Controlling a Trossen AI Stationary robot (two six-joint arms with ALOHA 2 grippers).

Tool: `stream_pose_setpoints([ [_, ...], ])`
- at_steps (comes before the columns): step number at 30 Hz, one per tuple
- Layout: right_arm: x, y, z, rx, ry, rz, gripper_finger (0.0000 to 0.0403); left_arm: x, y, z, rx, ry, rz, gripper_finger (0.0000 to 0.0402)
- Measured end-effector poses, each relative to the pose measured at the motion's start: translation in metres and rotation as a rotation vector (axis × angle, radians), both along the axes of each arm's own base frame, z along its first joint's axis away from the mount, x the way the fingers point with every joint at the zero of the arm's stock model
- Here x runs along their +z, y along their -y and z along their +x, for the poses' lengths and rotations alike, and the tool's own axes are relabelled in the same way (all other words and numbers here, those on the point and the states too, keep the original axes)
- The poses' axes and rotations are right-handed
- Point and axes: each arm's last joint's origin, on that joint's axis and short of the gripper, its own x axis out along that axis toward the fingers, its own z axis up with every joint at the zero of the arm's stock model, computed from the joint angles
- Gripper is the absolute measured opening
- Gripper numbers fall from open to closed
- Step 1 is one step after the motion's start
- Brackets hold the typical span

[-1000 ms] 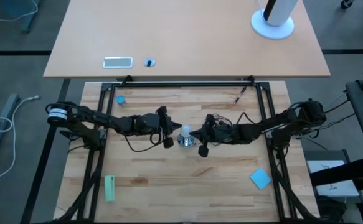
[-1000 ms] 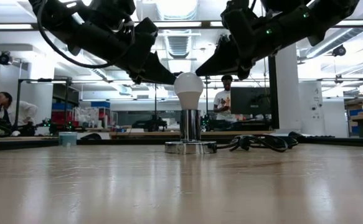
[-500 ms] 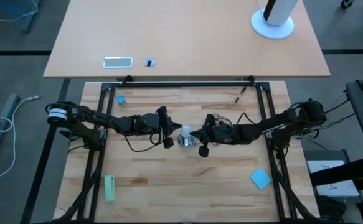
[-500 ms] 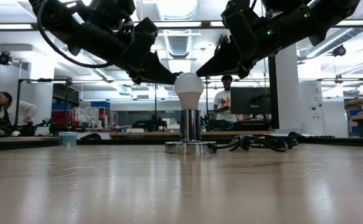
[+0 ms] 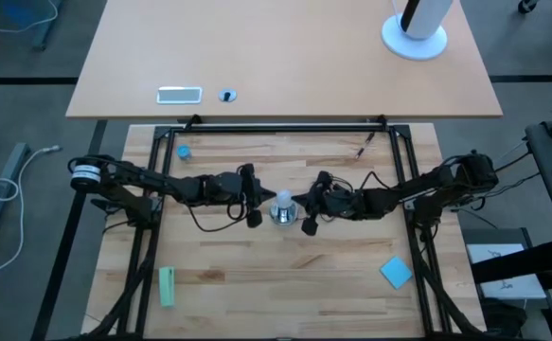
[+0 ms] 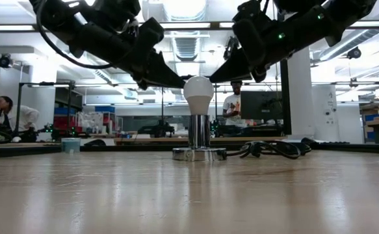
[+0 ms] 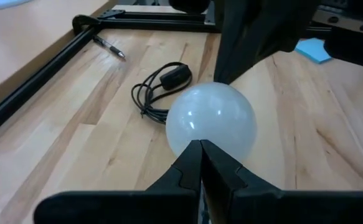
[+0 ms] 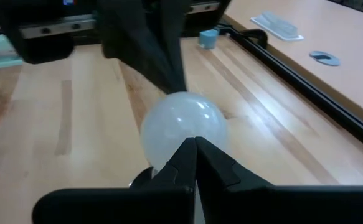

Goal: Screw lightbulb
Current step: Remove the white lightbulb from the metal lamp

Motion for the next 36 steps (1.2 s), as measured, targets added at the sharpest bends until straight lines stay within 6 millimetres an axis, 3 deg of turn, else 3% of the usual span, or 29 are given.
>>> stream_pose_setpoints([
  [27, 0.0066, -0.0036, -0.0002, 0.048, 0.026, 0.028, 0.0, 0.0091, -0.0007, -0.007, 0.049, 0.002, -0.012, 0.0],
  [36, 0.0083, -0.0036, -0.0005, 0.046, 0.034, 0.032, 0.0, 0.0092, -0.0013, -0.0071, 0.069, 0.006, -0.013, 0.0037],
])
